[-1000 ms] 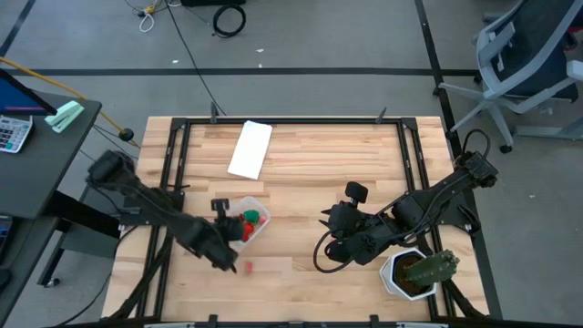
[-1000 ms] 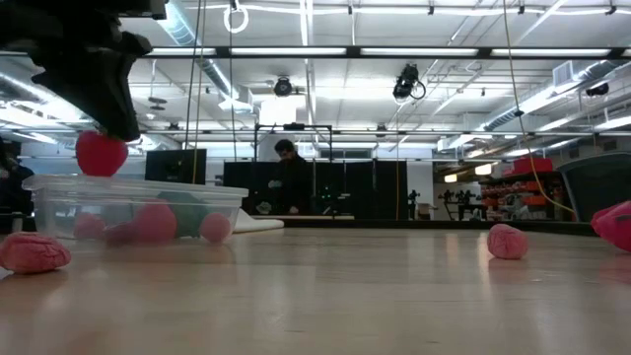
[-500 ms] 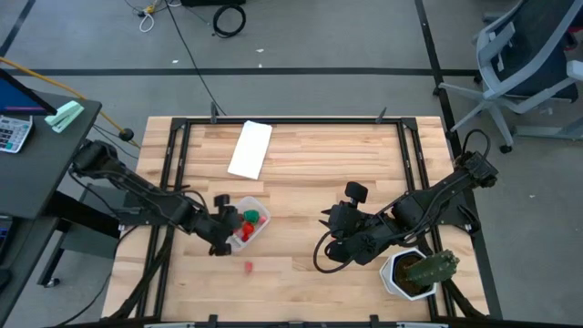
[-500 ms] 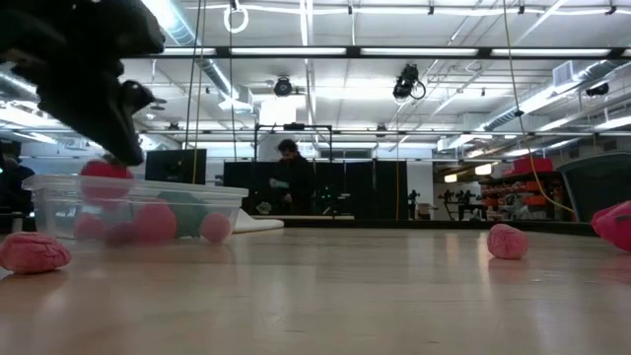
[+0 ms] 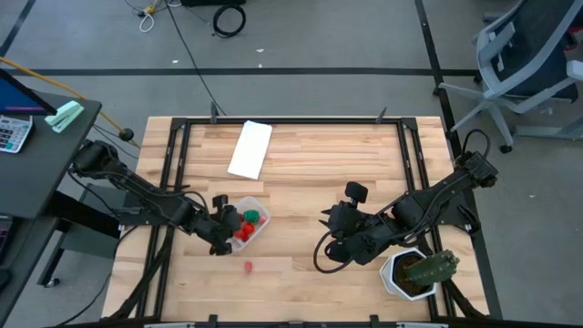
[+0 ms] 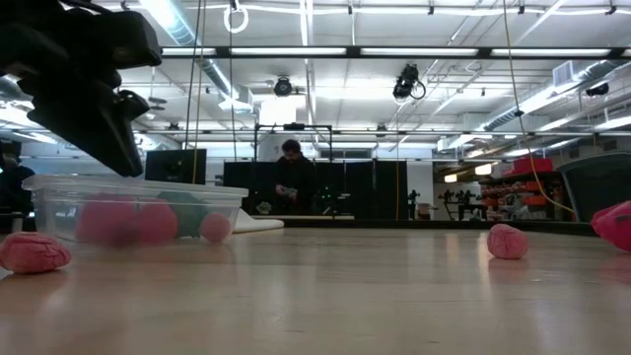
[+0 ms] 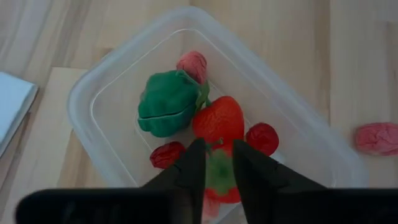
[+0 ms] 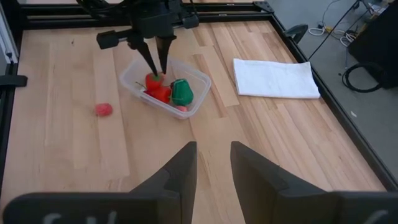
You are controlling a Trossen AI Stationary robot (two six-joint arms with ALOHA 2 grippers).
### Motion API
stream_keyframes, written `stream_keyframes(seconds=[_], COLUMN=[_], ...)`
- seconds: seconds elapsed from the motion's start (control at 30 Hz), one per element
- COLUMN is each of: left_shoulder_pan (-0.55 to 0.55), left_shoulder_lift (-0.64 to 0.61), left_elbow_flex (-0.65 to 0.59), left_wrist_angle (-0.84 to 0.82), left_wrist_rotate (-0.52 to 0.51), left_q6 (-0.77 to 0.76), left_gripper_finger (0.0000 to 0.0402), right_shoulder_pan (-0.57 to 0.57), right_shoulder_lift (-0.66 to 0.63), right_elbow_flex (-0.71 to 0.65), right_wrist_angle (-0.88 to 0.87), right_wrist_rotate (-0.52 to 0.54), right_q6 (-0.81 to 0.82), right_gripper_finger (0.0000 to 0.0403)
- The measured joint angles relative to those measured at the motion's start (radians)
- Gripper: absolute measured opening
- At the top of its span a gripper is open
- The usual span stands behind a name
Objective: Pick and placing Produce into tupperware
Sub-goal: Put the strawberry into the transparent bin, then put the dragon fruit into the transparent bin
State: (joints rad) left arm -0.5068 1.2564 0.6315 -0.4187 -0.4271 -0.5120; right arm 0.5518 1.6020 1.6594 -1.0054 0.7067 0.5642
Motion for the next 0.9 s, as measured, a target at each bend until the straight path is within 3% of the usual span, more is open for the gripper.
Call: stream_keyframes(seconds=[0.23,0.43,0.9], left_shoulder_pan=[0.0,0.0,0.005], left_shoulder_lift=[0.0,0.0,0.0], left_elbow_flex=[0.011,0.08,0.129], left_wrist_angle=[0.002,0.004,-0.006], left_wrist_rotate=[-0.005,-0.006,-0.005], left_q6=[0.0,0.0,0.046], left_gripper_finger=[0.013,0.0129,0.0085], right_shoulder_pan=[-0.05,-0.094,-0.105], right_shoulder_lift=[0.0,0.026,0.029], right_elbow_flex=[0.0,-0.038,-0.402], right_wrist_angle=[0.0,-0.009,-0.064], right_wrist_rotate=[-0.047,-0.126,-0.254], right_q6=[-0.062,-0.151,0.126], right_gripper_finger=[0.0106,0.0118,0.0245])
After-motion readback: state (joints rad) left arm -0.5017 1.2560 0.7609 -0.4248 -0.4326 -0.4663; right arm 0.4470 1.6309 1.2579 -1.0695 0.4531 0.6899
